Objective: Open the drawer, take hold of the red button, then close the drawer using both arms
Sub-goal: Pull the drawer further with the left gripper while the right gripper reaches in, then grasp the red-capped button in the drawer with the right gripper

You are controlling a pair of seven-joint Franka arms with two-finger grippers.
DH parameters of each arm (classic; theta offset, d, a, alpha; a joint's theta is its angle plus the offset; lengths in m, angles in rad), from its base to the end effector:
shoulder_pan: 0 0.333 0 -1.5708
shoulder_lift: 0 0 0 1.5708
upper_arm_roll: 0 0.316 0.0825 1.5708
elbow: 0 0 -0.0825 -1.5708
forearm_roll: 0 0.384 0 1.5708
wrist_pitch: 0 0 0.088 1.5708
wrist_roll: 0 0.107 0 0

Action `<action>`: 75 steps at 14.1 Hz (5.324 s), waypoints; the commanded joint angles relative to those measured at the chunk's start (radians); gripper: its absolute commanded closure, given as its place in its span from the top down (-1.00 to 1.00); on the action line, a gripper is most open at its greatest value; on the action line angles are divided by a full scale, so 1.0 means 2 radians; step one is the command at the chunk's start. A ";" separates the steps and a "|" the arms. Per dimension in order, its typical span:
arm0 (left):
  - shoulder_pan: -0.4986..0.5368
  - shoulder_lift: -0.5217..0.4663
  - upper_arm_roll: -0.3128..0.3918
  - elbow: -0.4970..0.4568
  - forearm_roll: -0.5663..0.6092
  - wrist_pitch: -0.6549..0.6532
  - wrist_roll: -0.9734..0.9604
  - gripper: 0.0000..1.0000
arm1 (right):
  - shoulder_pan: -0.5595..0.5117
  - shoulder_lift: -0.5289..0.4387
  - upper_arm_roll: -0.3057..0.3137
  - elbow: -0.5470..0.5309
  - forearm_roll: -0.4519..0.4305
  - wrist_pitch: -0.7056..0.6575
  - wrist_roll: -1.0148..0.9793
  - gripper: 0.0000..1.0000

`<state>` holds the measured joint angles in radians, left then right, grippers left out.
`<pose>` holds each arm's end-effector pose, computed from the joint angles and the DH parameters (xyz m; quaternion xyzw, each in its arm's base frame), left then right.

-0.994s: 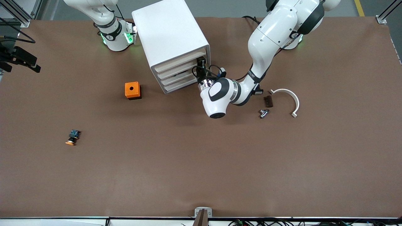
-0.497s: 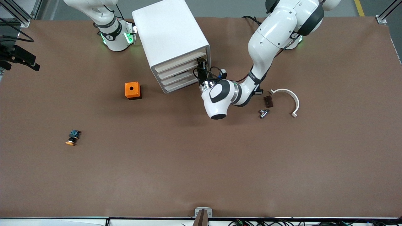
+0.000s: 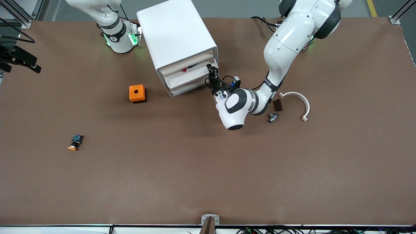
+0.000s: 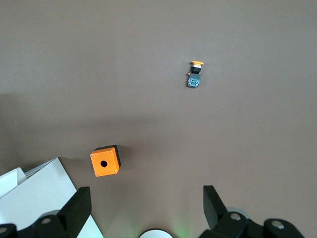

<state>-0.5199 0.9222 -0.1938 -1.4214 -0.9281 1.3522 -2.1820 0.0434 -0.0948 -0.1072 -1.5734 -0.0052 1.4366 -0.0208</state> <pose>0.4311 -0.4747 0.1753 -0.4784 -0.5881 0.5530 0.3457 0.5093 -0.0362 0.6620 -0.9995 0.0214 0.0211 0.0034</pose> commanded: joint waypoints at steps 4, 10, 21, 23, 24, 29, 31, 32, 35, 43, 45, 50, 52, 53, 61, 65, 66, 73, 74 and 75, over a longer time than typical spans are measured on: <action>0.021 0.007 0.007 0.020 -0.005 -0.003 0.002 -0.75 | -0.003 0.001 0.001 0.014 -0.004 -0.001 -0.002 1.00; 0.050 0.009 0.022 0.028 -0.009 0.007 0.003 -0.70 | -0.007 0.024 0.000 0.024 -0.013 0.000 -0.002 1.00; 0.079 0.017 0.021 0.034 -0.024 0.018 0.019 -0.23 | 0.001 0.105 0.002 0.030 -0.031 0.029 -0.003 1.00; 0.080 0.015 0.019 0.040 -0.029 0.018 0.074 0.47 | -0.002 0.118 0.002 0.033 -0.031 0.028 -0.003 1.00; 0.080 0.017 0.019 0.046 -0.041 0.018 0.090 0.99 | -0.002 0.123 0.002 0.033 -0.031 0.027 -0.002 1.00; 0.080 0.016 0.016 0.075 -0.047 0.017 0.111 1.00 | 0.045 0.127 0.004 0.030 -0.032 0.023 0.117 1.00; 0.080 0.016 0.016 0.092 -0.047 0.017 0.153 1.00 | 0.082 0.126 0.004 0.027 -0.025 0.020 0.209 1.00; 0.080 0.014 0.016 0.097 -0.047 0.017 0.191 1.00 | 0.099 0.126 0.004 0.026 0.007 0.020 0.255 1.00; 0.080 0.009 0.025 0.109 -0.041 0.018 0.311 1.00 | 0.164 0.124 0.004 0.020 0.042 0.029 0.391 1.00; 0.067 -0.030 0.047 0.122 0.075 0.070 0.558 1.00 | 0.315 0.122 0.004 -0.058 0.063 0.167 0.636 1.00; 0.068 -0.048 0.049 0.121 0.110 0.092 0.604 1.00 | 0.337 0.123 0.004 -0.082 0.062 0.204 0.658 1.00; 0.074 -0.063 0.049 0.119 0.176 0.154 0.660 1.00 | 0.389 0.139 0.004 -0.138 0.062 0.299 0.711 1.00; 0.075 -0.082 0.047 0.118 0.213 0.181 0.687 1.00 | 0.411 0.154 0.004 -0.141 0.060 0.314 0.742 1.00; 0.074 -0.085 0.047 0.117 0.234 0.189 0.694 1.00 | 0.419 0.160 0.004 -0.141 0.059 0.321 0.754 1.00; 0.067 -0.087 0.047 0.112 0.297 0.229 0.698 1.00 | 0.465 0.206 0.003 -0.141 0.038 0.340 0.797 1.00; 0.054 -0.088 0.047 0.112 0.318 0.230 0.697 1.00 | 0.467 0.221 0.003 -0.141 0.038 0.349 0.801 0.94; 0.053 -0.088 0.047 0.112 0.318 0.230 0.696 1.00 | 0.467 0.222 0.004 -0.141 0.039 0.349 0.801 0.86; 0.065 -0.094 0.046 0.111 0.319 0.239 0.697 1.00 | 0.466 0.221 0.004 -0.135 0.057 0.349 0.802 -0.19; 0.064 -0.094 0.046 0.108 0.320 0.243 0.697 1.00 | 0.465 0.221 0.004 -0.132 0.064 0.349 0.801 -0.46; 0.064 -0.094 0.046 0.107 0.320 0.247 0.697 1.00 | 0.465 0.221 0.004 -0.130 0.069 0.348 0.801 -0.75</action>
<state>-0.3873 0.7591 -0.1036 -1.1761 -0.3074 1.8216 -0.8044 0.9622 0.3476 -0.0893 -1.8431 0.1053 2.1316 1.5661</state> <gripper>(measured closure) 0.000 0.502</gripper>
